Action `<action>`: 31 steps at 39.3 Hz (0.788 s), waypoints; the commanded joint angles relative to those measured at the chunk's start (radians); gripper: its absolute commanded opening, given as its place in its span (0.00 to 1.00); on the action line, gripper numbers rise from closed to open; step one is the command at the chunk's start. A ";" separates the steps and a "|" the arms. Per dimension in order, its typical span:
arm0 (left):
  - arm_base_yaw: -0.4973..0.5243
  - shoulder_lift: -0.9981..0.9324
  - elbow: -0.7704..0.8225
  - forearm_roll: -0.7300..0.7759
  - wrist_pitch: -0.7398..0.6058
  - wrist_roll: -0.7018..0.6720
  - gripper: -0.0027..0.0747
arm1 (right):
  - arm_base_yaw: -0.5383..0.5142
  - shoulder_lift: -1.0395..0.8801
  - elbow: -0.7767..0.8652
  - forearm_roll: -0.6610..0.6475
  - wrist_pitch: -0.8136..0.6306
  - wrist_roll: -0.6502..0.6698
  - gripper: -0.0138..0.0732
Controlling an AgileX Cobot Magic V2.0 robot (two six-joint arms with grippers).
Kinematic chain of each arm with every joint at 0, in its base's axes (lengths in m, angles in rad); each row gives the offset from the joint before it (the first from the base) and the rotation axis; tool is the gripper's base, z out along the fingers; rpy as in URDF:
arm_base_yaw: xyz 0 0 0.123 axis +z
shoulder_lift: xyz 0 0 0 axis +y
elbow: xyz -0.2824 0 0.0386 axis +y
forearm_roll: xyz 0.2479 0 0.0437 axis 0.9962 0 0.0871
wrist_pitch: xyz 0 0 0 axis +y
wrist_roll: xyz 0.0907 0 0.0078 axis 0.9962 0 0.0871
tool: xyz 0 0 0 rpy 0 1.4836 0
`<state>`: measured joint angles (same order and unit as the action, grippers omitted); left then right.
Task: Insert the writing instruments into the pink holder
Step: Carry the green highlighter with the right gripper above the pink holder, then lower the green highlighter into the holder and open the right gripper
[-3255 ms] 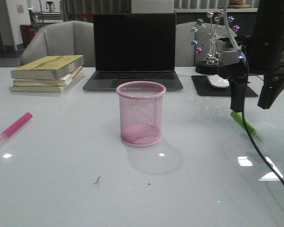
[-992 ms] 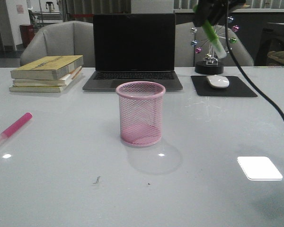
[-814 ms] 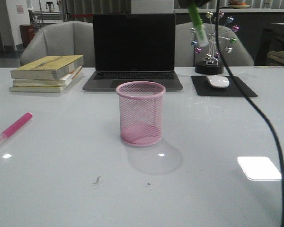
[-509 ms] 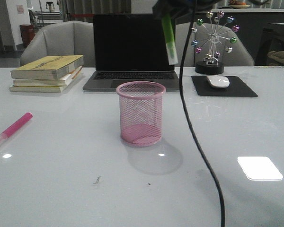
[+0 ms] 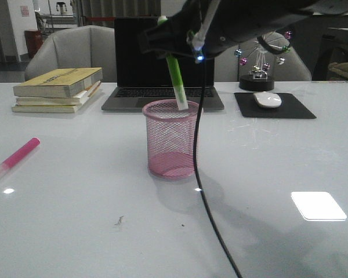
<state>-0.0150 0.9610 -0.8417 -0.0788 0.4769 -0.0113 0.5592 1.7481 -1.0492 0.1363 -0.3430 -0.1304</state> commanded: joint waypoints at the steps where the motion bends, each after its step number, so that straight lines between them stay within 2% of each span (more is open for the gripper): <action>1: -0.007 -0.009 -0.038 0.000 -0.071 -0.010 0.54 | 0.002 -0.031 -0.025 -0.015 -0.075 -0.001 0.22; 8: -0.007 -0.009 -0.038 0.002 -0.069 -0.010 0.54 | 0.002 -0.031 -0.025 -0.015 -0.055 -0.001 0.25; 10: -0.007 -0.009 -0.038 0.002 -0.068 -0.010 0.54 | 0.002 -0.031 -0.025 -0.015 -0.055 -0.001 0.29; 16: -0.007 -0.009 -0.038 0.002 -0.067 -0.010 0.54 | 0.002 -0.033 -0.025 -0.015 -0.056 -0.001 0.53; 18: -0.007 -0.009 -0.038 0.002 -0.062 -0.010 0.54 | 0.002 -0.037 -0.025 -0.015 -0.054 -0.001 0.58; 24: -0.007 -0.009 -0.038 0.004 -0.051 -0.010 0.54 | 0.002 -0.083 -0.025 -0.003 0.020 -0.001 0.60; 31: -0.007 -0.009 -0.038 0.004 -0.051 -0.010 0.54 | -0.021 -0.205 -0.025 -0.003 0.238 -0.002 0.60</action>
<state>-0.0150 0.9610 -0.8417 -0.0756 0.4925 -0.0113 0.5554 1.6501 -1.0470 0.1358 -0.1283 -0.1304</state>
